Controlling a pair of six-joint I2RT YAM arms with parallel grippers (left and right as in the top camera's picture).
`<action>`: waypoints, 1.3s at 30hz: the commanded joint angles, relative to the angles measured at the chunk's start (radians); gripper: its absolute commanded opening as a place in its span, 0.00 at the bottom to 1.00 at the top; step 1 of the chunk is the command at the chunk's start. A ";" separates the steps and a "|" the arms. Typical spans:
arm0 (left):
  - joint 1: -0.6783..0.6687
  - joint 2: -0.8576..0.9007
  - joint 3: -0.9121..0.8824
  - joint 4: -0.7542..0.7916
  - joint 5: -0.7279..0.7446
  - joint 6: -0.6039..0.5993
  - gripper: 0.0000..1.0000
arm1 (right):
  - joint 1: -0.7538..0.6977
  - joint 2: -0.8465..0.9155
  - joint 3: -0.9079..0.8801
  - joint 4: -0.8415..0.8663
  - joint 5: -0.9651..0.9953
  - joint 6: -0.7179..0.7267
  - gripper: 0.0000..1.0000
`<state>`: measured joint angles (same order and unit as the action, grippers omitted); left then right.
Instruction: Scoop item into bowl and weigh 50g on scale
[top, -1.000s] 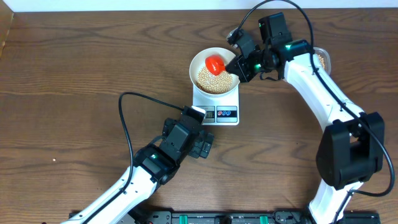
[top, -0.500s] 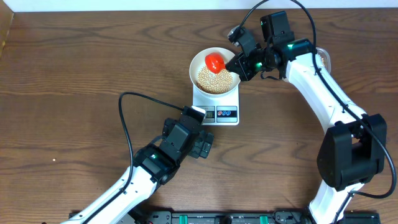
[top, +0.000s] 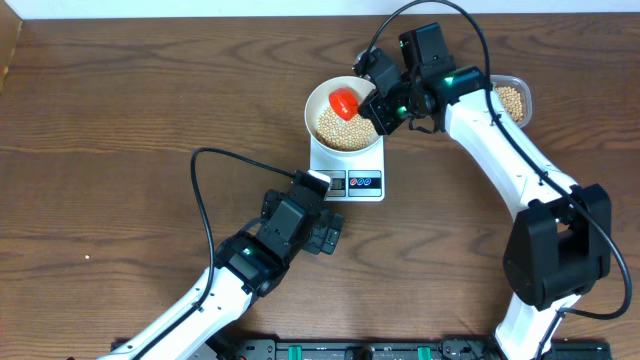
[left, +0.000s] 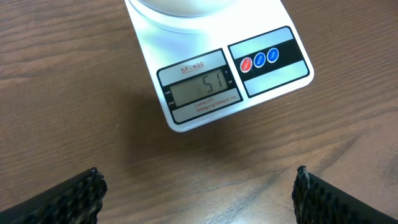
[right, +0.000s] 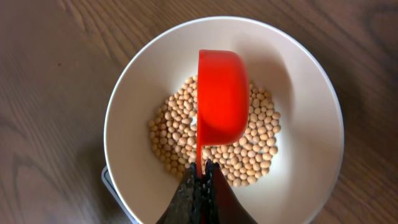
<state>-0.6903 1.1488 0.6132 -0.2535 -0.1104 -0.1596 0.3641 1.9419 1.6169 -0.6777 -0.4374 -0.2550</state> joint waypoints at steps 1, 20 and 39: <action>-0.002 -0.006 -0.007 0.001 -0.003 0.005 0.98 | 0.014 0.029 0.017 0.012 0.042 -0.015 0.01; -0.002 -0.006 -0.007 0.001 -0.003 0.005 0.98 | 0.037 0.073 0.017 0.062 0.159 -0.015 0.01; -0.002 -0.006 -0.007 0.001 -0.003 0.005 0.98 | 0.073 0.085 0.003 0.089 0.203 -0.023 0.01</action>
<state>-0.6903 1.1488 0.6132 -0.2535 -0.1108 -0.1596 0.4267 1.9991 1.6169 -0.5953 -0.2489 -0.2588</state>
